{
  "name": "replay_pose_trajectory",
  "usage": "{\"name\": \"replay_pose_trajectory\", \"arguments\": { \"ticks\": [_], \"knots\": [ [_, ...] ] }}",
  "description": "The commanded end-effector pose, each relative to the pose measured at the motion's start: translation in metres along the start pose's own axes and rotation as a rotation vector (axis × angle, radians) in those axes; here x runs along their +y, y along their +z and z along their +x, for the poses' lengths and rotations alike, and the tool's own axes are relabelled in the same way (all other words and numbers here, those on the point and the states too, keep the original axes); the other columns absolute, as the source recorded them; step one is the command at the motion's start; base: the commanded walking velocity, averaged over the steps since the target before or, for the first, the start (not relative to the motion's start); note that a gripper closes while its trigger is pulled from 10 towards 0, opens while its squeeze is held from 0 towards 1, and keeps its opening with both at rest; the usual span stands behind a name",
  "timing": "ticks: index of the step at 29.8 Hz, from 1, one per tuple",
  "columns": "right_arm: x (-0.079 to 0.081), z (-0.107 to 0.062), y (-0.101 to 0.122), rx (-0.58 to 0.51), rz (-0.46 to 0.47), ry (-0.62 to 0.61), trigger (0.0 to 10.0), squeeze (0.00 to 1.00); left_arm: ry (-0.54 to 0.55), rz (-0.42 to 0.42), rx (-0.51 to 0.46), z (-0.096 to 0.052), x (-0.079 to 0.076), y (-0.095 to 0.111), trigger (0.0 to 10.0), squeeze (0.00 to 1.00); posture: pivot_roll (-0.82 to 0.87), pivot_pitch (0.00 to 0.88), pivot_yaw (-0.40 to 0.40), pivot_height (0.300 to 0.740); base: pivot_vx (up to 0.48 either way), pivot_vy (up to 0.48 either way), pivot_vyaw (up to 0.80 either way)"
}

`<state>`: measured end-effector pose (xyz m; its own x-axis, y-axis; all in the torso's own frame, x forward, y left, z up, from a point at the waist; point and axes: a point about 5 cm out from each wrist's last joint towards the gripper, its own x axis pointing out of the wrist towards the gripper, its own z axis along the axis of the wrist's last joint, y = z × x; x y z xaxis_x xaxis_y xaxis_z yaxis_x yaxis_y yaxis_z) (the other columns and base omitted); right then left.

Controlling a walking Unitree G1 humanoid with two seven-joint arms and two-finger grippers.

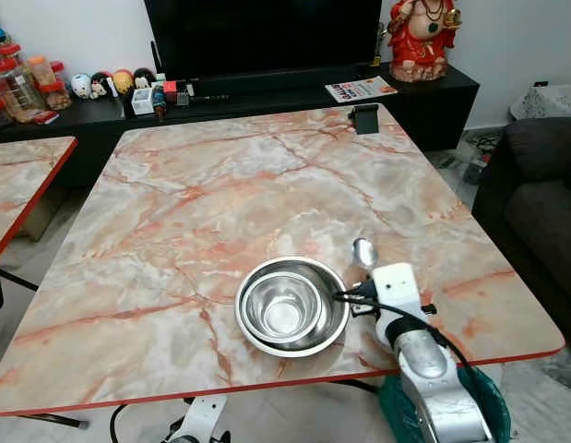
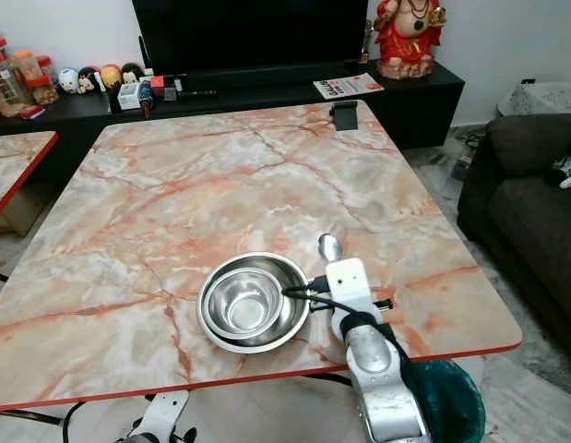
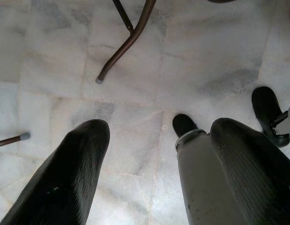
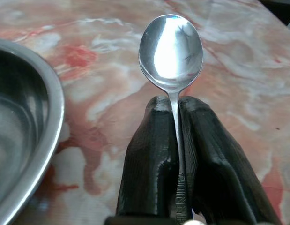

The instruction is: Setting the table

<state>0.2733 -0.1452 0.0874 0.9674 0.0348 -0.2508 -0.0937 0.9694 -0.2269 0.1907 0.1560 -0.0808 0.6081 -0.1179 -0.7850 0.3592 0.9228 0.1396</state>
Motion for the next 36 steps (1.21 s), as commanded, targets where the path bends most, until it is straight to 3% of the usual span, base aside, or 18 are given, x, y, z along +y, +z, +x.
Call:
{"name": "replay_pose_trajectory", "arguments": {
  "ticks": [1,14,31,36],
  "knots": [
    [-0.002,0.001,0.01,-0.026,0.013,-0.012,10.0,0.0,0.003,0.013,0.01,-0.001,0.003,-0.003,10.0,0.0,-0.07,0.003,0.091,0.74,0.0,0.0,0.0],
    [0.009,0.005,0.017,-0.045,0.0,0.046,10.0,0.0,0.01,0.012,0.011,-0.001,0.002,-0.003,10.0,0.0,-0.06,0.001,0.084,0.74,0.0,0.0,0.0],
    [0.01,0.004,0.014,-0.035,0.015,0.049,10.0,0.0,0.011,0.016,0.011,-0.001,0.003,-0.002,10.0,0.0,-0.06,0.0,0.085,0.74,0.0,0.0,0.05],
    [0.01,0.005,0.014,-0.034,0.017,0.048,10.0,0.0,0.011,0.017,0.011,-0.001,0.003,-0.003,10.0,0.0,-0.06,0.0,0.085,0.74,0.0,-0.439,0.0]
  ]
}}
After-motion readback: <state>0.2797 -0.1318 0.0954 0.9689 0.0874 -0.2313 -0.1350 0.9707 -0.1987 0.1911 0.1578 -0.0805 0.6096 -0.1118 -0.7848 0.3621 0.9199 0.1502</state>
